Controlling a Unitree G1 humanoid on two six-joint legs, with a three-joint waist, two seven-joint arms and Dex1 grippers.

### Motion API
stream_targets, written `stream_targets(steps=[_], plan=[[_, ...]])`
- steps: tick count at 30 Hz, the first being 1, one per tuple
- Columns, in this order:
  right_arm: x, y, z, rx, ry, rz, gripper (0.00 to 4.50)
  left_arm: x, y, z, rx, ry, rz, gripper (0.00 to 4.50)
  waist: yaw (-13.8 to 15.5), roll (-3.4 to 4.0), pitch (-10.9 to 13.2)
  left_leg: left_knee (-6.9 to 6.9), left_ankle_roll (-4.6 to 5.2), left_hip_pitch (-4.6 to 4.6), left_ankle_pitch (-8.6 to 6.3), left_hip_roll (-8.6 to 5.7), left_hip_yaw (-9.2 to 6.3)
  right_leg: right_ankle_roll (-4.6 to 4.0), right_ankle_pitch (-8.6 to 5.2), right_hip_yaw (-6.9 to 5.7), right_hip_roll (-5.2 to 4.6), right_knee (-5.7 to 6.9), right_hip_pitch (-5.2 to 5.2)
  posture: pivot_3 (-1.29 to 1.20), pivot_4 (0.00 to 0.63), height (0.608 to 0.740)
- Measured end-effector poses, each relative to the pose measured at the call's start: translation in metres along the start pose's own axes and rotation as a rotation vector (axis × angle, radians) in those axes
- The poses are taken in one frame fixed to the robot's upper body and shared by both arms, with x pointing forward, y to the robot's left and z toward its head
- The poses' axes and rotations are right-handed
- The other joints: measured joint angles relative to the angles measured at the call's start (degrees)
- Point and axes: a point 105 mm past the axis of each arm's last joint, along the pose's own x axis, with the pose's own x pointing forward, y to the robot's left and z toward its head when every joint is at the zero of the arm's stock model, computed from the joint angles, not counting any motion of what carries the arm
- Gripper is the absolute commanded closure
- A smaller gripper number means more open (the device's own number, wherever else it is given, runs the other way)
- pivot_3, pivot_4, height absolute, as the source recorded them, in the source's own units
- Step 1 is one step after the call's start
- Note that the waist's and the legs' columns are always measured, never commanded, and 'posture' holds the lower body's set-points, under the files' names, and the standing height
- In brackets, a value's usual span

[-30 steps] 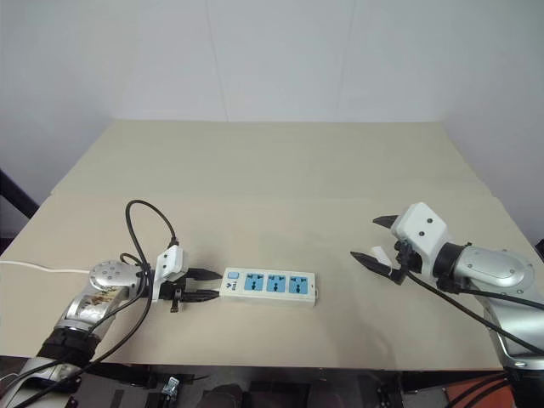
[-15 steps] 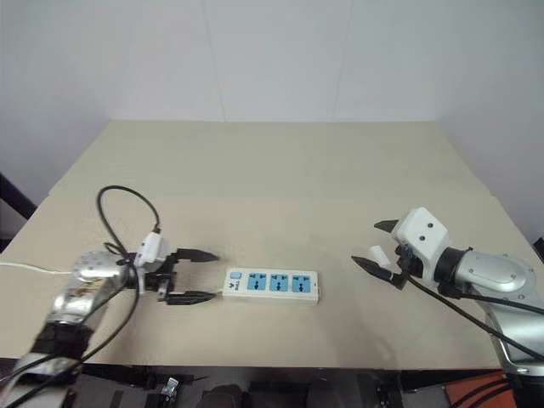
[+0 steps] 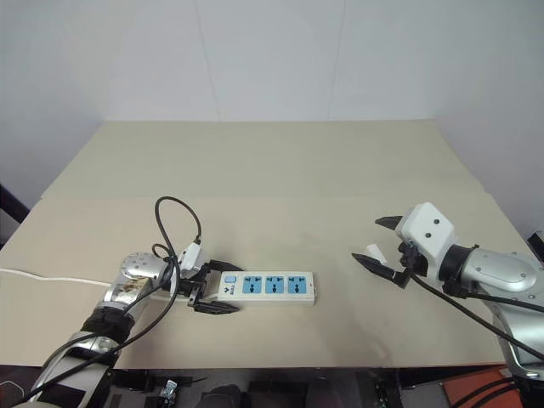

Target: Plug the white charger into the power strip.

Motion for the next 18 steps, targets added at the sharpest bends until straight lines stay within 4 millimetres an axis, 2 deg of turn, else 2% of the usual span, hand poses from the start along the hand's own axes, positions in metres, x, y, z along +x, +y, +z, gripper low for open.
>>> stream_targets(steps=[5,10,15,18], plan=[[0.000,0.003,0.002,0.010,-0.007,0.012,0.00,-0.001,0.001,-0.003,-0.005,0.005,0.020,0.05,0.04,0.00,0.00,0.00,0.00,-0.02,0.00,0.00,-0.01,0.00,0.00,0.00,-0.01,0.01,0.00,0.00,0.150,0.740],[0.001,0.002,0.004,0.007,-0.014,0.013,0.00,0.007,0.003,-0.005,-0.024,-0.037,0.046,0.05,0.22,0.02,-0.01,0.00,0.00,0.00,0.00,-0.02,-0.01,0.01,0.00,0.00,-0.03,0.00,0.01,0.00,0.150,0.740],[0.001,-0.001,0.008,-0.009,-0.018,0.016,0.00,0.020,0.000,-0.004,-0.007,-0.095,0.051,1.17,0.97,0.06,-0.06,0.02,0.00,0.01,0.00,-0.04,-0.01,0.02,-0.01,-0.02,-0.05,-0.02,0.05,0.00,0.150,0.740],[0.000,0.000,0.007,-0.005,-0.012,0.032,0.00,0.023,0.001,-0.003,-0.001,-0.102,0.054,1.19,1.43,0.12,-0.10,0.02,0.00,0.01,0.00,-0.06,-0.01,0.02,-0.01,-0.02,-0.06,-0.02,0.05,0.00,0.150,0.740]])
